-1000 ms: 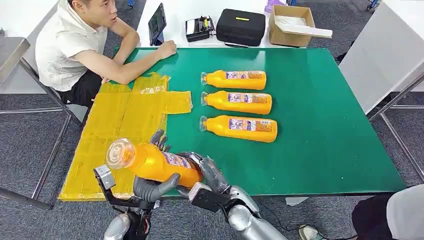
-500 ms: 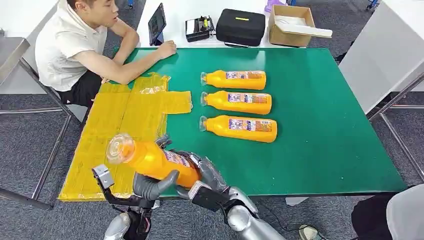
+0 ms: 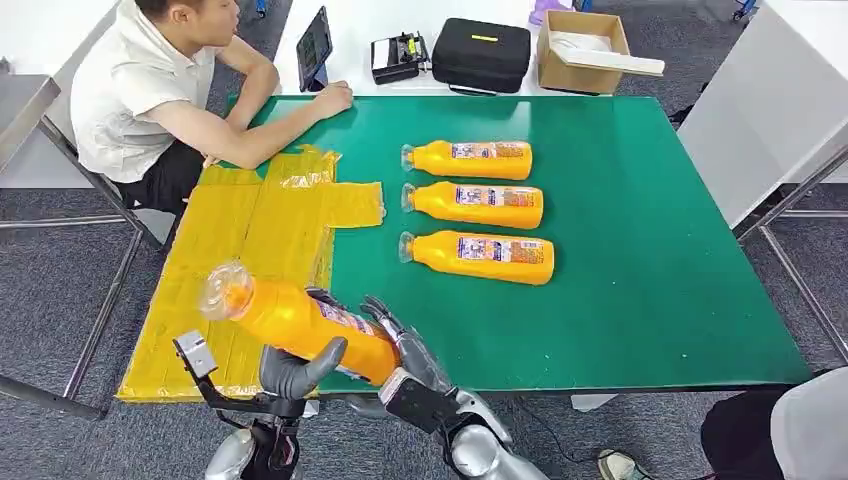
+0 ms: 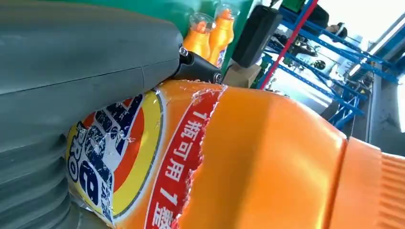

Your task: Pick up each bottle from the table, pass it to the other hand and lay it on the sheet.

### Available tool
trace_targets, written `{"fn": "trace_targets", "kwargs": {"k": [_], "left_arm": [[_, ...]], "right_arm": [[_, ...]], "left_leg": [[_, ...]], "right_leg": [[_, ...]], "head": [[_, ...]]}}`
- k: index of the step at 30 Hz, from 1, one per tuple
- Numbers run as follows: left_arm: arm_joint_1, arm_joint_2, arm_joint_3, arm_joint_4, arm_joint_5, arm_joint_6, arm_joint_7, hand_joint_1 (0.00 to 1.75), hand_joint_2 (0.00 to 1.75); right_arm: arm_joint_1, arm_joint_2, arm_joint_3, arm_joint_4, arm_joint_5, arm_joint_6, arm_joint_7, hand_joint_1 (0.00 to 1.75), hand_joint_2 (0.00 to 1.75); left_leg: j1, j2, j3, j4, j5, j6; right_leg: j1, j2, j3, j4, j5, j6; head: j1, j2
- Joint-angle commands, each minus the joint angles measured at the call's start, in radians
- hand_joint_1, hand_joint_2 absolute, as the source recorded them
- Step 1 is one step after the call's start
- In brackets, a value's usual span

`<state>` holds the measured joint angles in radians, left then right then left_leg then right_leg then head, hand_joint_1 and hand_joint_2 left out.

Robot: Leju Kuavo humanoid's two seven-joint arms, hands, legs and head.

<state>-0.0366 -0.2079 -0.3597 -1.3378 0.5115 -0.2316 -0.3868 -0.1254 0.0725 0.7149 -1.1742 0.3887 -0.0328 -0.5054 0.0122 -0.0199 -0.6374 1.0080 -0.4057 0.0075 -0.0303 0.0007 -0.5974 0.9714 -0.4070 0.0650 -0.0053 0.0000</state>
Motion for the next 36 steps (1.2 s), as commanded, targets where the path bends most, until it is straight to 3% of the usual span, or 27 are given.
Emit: {"fn": "trace_targets", "kwargs": {"k": [1,2,4,5,7,9,10,11,12,17,19,22,23,24,36], "left_arm": [[-0.017,0.015,0.011,0.004,-0.069,0.107,-0.016,1.75,1.75],[-0.024,0.016,0.014,0.009,-0.102,0.166,-0.012,1.75,1.75],[-0.084,0.045,-0.005,0.070,-0.380,0.470,-0.072,1.75,1.75],[-0.109,0.046,-0.008,0.104,-0.447,0.535,-0.080,1.75,1.75],[-0.172,0.091,-0.040,0.196,-0.759,0.758,-0.053,1.75,1.75],[-0.194,0.118,-0.029,0.228,-1.012,0.866,0.010,1.75,1.75],[-0.198,0.130,-0.014,0.229,-1.089,0.885,0.029,1.75,1.75],[-0.196,0.131,0.007,0.218,-1.148,0.896,0.040,1.75,1.75],[-0.193,0.131,0.044,0.197,-1.185,0.890,0.057,1.75,1.75],[-0.190,0.132,0.063,0.173,-1.201,0.877,0.063,1.75,1.75],[-0.176,0.119,0.085,0.135,-1.133,0.830,0.058,1.75,1.75],[-0.160,0.122,0.103,0.092,-1.046,0.781,0.044,1.75,1.75],[-0.162,0.132,0.112,0.103,-1.081,0.792,0.087,1.75,1.75],[-0.192,0.158,0.115,0.176,-1.282,0.851,0.187,1.75,1.75],[-0.192,0.158,0.115,0.176,-1.282,0.851,0.187,1.75,1.75]], "right_arm": [[0.031,0.013,-0.025,-0.024,-0.023,-0.036,-0.036,0.00,1.75],[0.038,0.015,-0.024,-0.036,-0.010,-0.061,-0.039,0.00,1.75],[0.060,0.005,-0.019,-0.076,0.019,-0.151,-0.044,0.00,1.75],[0.062,-0.001,-0.018,-0.081,0.029,-0.180,-0.044,0.00,1.75],[0.062,0.002,-0.050,-0.085,0.058,-0.269,-0.047,0.00,1.75],[0.060,0.013,-0.087,-0.103,0.089,-0.360,-0.083,0.00,1.75],[0.080,0.033,-0.125,-0.154,0.012,-0.367,-0.140,0.00,1.75],[0.093,0.035,-0.140,-0.204,0.002,-0.380,-0.153,0.00,1.75],[0.111,0.051,-0.170,-0.262,0.048,-0.506,-0.167,0.00,1.75],[0.121,0.048,-0.181,-0.313,0.078,-0.568,-0.148,0.00,1.75],[0.149,0.087,-0.252,-0.332,0.125,-0.665,-0.192,0.00,1.75],[0.181,0.122,-0.326,-0.395,0.164,-0.665,-0.193,0.00,1.75],[0.184,0.114,-0.318,-0.398,0.142,-0.665,-0.193,0.00,1.75],[0.185,0.114,-0.312,-0.405,0.159,-0.665,-0.193,0.00,1.75],[0.185,0.114,-0.312,-0.405,0.159,-0.665,-0.193,0.00,1.75]], "left_leg": [[0.000,0.001,0.004,0.000,-0.002,0.000],[0.000,0.001,0.003,0.000,-0.001,0.000],[0.001,0.001,0.003,0.000,-0.002,0.000],[0.001,0.001,0.006,0.000,-0.003,0.000],[0.000,-0.002,0.004,-0.001,0.000,0.000],[0.000,-0.001,0.002,-0.001,0.001,0.000],[0.001,0.000,0.008,-0.001,-0.001,0.000],[0.000,0.000,0.003,-0.001,0.000,0.000],[0.000,0.002,0.005,0.000,-0.001,0.000],[0.001,0.001,0.003,0.000,-0.001,0.000],[0.001,0.001,0.004,0.000,-0.001,0.000],[0.000,0.002,0.003,0.001,-0.002,0.000],[0.000,0.002,0.002,0.001,-0.001,0.000],[0.000,0.002,0.001,0.000,0.000,0.000],[0.001,0.003,0.005,0.000,-0.002,0.000]], "right_leg": [[0.001,0.000,0.004,0.000,-0.002,-0.003],[0.001,0.000,0.003,0.000,-0.001,-0.003],[0.001,-0.001,0.003,0.000,-0.002,-0.003],[0.002,-0.001,0.006,0.000,-0.003,-0.005],[0.001,-0.003,0.004,-0.001,-0.001,-0.003],[0.000,-0.002,0.002,-0.001,0.000,-0.002],[0.002,-0.002,0.008,-0.001,-0.002,-0.005],[0.001,-0.001,0.003,-0.001,0.000,-0.003],[0.001,0.000,0.005,0.000,-0.001,-0.004],[0.001,0.000,0.003,0.000,-0.001,-0.003],[0.001,-0.001,0.004,0.000,-0.002,-0.004],[0.001,0.000,0.003,0.001,-0.002,-0.004],[0.001,0.000,0.002,0.001,-0.002,-0.003],[0.001,0.000,0.001,0.000,0.000,-0.002],[0.001,0.000,0.004,0.000,-0.002,-0.004]], "head": [[0.000,0.000],[0.000,0.000],[0.000,0.000],[0.000,0.000],[0.000,0.000],[0.000,0.000],[0.000,0.000],[0.000,0.000],[0.000,0.000],[0.000,0.000],[0.000,0.000],[0.000,0.000],[0.000,0.000],[0.000,0.000],[0.000,0.000]]}}
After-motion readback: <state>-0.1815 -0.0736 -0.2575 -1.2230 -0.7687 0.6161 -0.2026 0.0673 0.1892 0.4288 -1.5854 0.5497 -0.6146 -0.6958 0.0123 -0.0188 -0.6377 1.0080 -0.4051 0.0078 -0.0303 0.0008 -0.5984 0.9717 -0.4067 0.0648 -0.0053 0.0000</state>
